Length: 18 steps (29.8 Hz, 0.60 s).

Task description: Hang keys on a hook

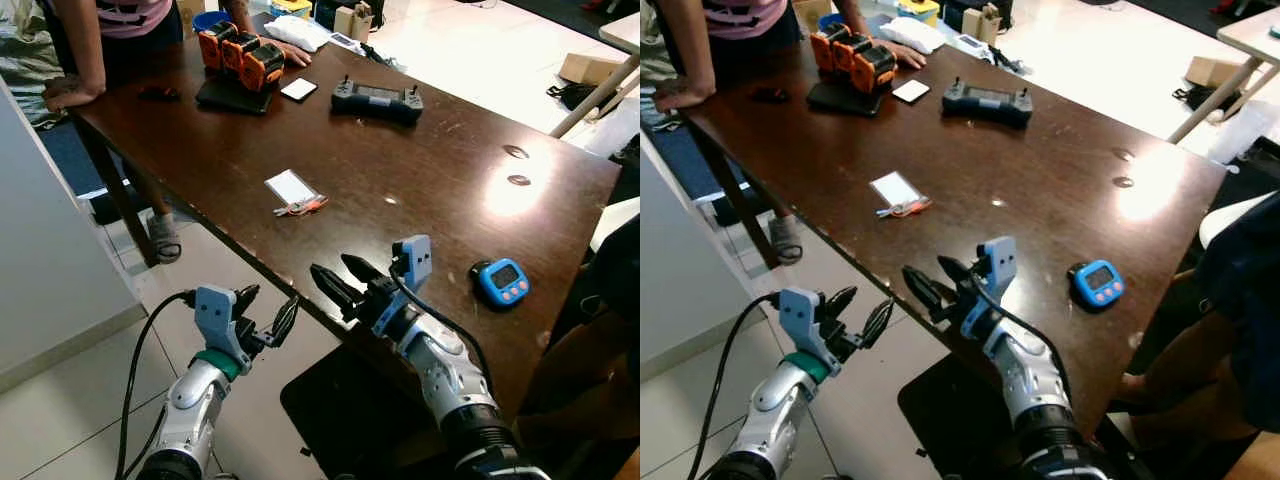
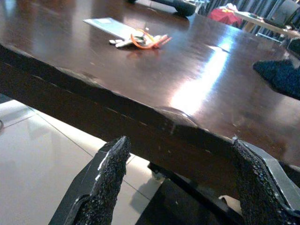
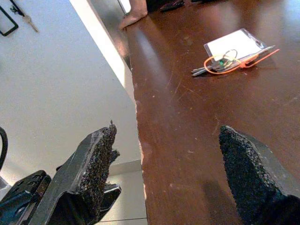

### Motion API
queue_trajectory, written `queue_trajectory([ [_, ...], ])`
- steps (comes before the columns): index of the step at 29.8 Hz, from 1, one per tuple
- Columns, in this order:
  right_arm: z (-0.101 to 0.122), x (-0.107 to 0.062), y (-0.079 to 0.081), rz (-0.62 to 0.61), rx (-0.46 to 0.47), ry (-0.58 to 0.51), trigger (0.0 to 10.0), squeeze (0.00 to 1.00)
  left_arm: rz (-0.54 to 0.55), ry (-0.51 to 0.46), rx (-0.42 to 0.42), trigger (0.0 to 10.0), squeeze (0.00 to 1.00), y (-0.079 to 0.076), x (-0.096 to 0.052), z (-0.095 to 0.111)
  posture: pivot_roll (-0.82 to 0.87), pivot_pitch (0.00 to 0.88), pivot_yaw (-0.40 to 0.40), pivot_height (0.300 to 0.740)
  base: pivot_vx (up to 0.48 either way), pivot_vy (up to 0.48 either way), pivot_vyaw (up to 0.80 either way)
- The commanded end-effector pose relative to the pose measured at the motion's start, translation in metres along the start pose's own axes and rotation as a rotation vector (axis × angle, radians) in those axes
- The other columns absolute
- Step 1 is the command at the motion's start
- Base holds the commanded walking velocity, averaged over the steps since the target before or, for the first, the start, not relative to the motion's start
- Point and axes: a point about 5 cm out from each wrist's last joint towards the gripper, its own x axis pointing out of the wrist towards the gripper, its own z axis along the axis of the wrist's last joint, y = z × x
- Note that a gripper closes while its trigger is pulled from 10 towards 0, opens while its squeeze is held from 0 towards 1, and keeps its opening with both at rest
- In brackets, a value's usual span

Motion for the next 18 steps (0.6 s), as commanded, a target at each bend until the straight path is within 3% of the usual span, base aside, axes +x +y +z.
queue_trajectory([
  [1,0.0,0.0,0.001,0.009,-0.009,0.013,10.0,0.0,0.008,0.011,-0.013,10.0,0.0,0.0,-0.003,-0.002,0.11,0.054,-0.023,0.74,0.0,0.48,0.0],
  [3,0.0,0.0,0.001,0.01,-0.01,0.014,10.0,0.0,0.003,0.01,-0.002,10.0,0.0,0.0,-0.002,-0.001,0.11,0.054,-0.024,0.74,0.0,0.48,0.0],
  [18,0.011,0.004,0.003,0.017,-0.026,-0.023,10.0,0.0,-0.018,-0.033,0.012,10.0,0.0,-0.005,0.003,0.01,0.11,0.067,-0.018,0.74,0.0,0.0,0.0],
])
